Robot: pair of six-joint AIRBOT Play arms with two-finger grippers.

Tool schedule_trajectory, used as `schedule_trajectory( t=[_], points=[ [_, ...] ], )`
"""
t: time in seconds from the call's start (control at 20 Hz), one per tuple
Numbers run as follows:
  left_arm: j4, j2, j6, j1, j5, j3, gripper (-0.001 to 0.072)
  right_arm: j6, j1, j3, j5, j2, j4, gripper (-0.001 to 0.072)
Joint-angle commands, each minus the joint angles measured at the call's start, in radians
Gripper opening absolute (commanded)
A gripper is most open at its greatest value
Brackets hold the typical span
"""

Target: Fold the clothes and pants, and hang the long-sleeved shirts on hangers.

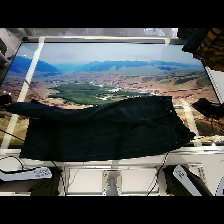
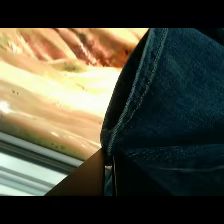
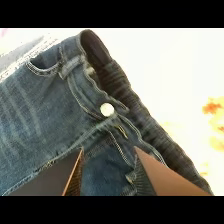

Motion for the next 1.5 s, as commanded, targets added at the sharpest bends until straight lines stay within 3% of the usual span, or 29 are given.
schedule_trajectory(
  t=[0.0, 0.1, 0.35, 0.55, 0.65, 0.75, 0.9, 1.25, 1.45],
  points=[
    [-0.031, 0.000, 0.014, -0.013, -0.059, 0.001, 0.0033, 0.002, 0.101, 0.001, -0.130, -0.087, -0.023, 0.0345],
    [-0.031, 0.000, 0.013, -0.036, -0.059, 0.001, 0.0033, 0.019, 0.169, 0.027, -0.215, -0.202, -0.022, 0.0405],
    [-0.031, 0.000, -0.007, -0.058, -0.069, 0.001, 0.0033, 0.072, 0.295, 0.264, -0.248, -0.557, -0.027, 0.0405],
    [-0.030, 0.000, -0.009, -0.058, -0.111, 0.001, 0.0033, 0.110, 0.338, 0.403, -0.246, -0.722, -0.027, 0.0395],
    [-0.030, 0.000, -0.010, -0.058, -0.146, 0.001, 0.0033, 0.118, 0.352, 0.419, -0.246, -0.760, -0.023, 0.0293],
    [-0.031, 0.002, -0.016, -0.058, -0.214, 0.001, 0.0032, 0.114, 0.357, 0.420, -0.241, -0.766, -0.024, 0.0022],
    [0.002, 0.023, -0.025, -0.058, -0.326, 0.018, 0.0030, 0.114, 0.345, 0.490, -0.197, -0.766, -0.028, 0.0016],
    [0.009, 0.273, -0.073, -0.057, -0.148, 0.079, 0.0028, 0.134, 0.289, 0.680, -0.183, -0.692, -0.114, 0.0014],
    [0.003, 0.362, -0.152, -0.056, 0.105, 0.126, 0.0026, 0.152, 0.241, 0.679, -0.180, -0.654, -0.142, 0.0014]
  ],
)
